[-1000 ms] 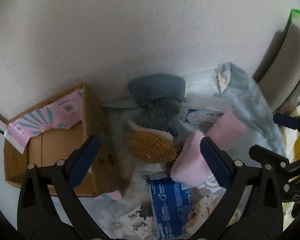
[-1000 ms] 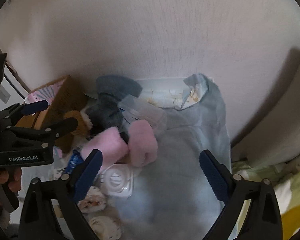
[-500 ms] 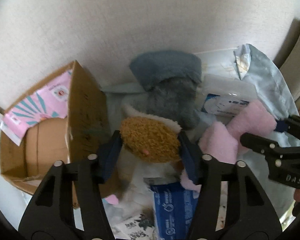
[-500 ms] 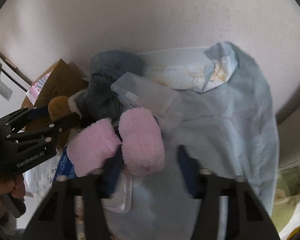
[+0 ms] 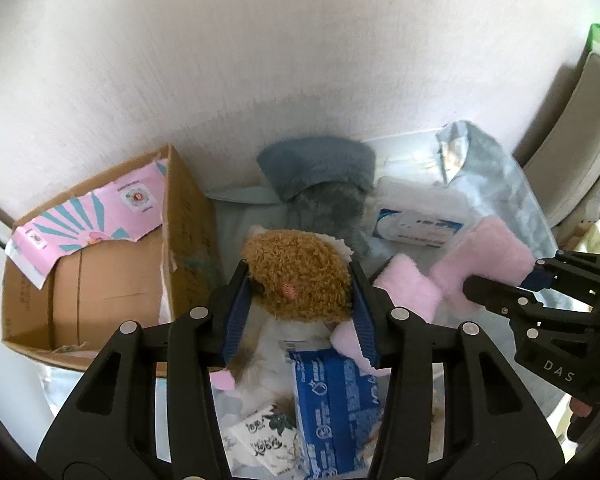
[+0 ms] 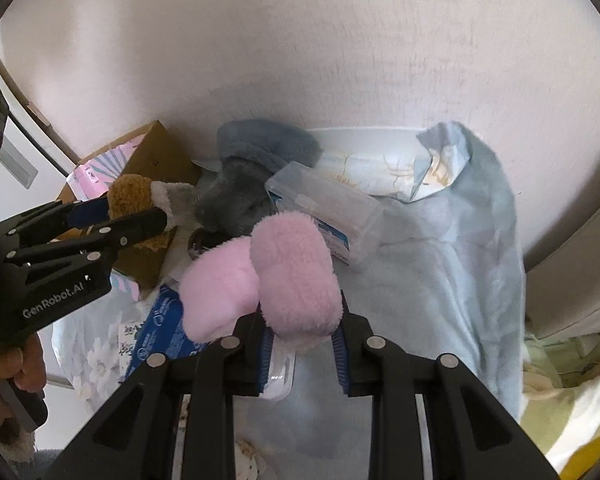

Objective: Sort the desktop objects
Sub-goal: 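Grasp the brown plush toy with left tool while right tool grasps pink sock, then carry brown plush and pink sock into the cardboard box and release both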

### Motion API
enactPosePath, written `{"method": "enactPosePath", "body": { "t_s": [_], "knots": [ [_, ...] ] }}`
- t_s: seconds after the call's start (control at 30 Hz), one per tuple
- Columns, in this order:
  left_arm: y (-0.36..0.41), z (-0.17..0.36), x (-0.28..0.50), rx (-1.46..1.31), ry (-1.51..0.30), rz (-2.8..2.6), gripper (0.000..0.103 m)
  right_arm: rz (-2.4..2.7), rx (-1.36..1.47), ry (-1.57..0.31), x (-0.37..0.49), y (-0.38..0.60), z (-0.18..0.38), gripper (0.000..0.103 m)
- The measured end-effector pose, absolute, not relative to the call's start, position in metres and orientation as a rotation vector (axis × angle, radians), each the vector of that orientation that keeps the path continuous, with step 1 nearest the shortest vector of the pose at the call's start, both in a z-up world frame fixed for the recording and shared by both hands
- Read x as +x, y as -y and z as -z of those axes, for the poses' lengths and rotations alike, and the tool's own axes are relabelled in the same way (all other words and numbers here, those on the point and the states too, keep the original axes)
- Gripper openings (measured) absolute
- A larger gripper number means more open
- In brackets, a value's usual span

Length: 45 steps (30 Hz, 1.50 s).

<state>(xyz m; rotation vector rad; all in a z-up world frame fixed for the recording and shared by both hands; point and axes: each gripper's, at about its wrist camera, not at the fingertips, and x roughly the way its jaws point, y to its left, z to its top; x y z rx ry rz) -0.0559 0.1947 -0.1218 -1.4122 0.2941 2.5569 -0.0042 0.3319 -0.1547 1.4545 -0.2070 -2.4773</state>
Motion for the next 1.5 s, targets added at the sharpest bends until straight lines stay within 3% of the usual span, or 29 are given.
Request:
{"method": "enactPosePath", "body": {
  "t_s": [0.3,0.8,1.17,1.5],
  "knots": [
    [-0.172,0.077,-0.037,-1.308,-0.175,-2.531,0.043,2.624,1.492,0.138,0.013,-0.35,0.116,0.024],
    [-0.068,-0.017,-0.022,-1.085,-0.045,-2.623,0.043,2.727,1.335,0.1,0.011,-0.286,0.034,0.024],
    [0.009,-0.028,-0.039,-1.104,-0.014,-2.692,0.043,2.651,1.222,0.036,-0.023,-0.202,0.011,0.024],
    [0.057,0.002,-0.069,-1.191,-0.02,-2.687,0.043,2.537,1.277,0.037,-0.063,-0.138,0.03,0.024]
  ]
}}
